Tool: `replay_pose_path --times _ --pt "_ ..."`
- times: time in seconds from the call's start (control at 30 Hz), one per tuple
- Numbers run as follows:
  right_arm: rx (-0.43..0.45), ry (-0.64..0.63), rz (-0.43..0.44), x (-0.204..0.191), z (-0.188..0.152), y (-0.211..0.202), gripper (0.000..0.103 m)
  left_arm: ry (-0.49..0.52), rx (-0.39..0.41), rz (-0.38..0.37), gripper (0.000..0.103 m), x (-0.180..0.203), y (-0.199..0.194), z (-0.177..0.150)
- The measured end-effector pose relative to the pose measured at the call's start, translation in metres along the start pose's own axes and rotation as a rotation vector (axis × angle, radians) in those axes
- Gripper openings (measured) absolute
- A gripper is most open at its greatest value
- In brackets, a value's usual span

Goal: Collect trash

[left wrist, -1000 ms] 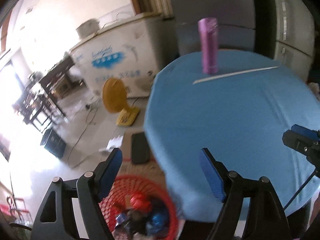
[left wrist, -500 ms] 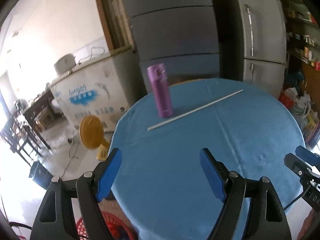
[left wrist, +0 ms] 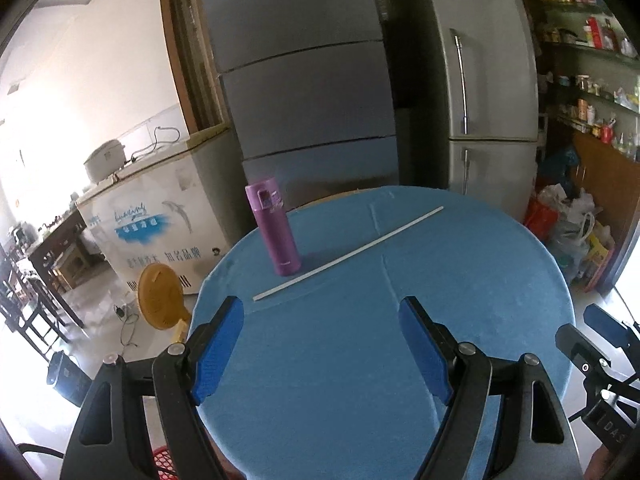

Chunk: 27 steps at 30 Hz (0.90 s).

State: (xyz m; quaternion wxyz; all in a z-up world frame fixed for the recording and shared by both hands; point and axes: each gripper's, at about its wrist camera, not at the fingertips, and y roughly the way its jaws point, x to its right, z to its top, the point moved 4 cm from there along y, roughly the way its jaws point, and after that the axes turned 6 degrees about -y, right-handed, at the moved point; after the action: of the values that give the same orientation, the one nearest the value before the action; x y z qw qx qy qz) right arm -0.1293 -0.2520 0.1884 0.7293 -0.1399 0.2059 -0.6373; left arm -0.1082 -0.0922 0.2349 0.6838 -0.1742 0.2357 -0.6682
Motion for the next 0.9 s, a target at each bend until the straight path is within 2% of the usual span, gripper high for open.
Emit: replay_pose_path --times 0.57,0.9 --pt "0.010 -0.003 0.012 -0.008 0.006 0.004 0.062 0.010 0.037 0.002 0.081 0.001 -0.010 0.003" --pt "0.009 -0.005 0.013 -0.021 0.010 0.003 0.062 -0.005 0.057 0.000 0.081 -0.010 -0.016 0.000"
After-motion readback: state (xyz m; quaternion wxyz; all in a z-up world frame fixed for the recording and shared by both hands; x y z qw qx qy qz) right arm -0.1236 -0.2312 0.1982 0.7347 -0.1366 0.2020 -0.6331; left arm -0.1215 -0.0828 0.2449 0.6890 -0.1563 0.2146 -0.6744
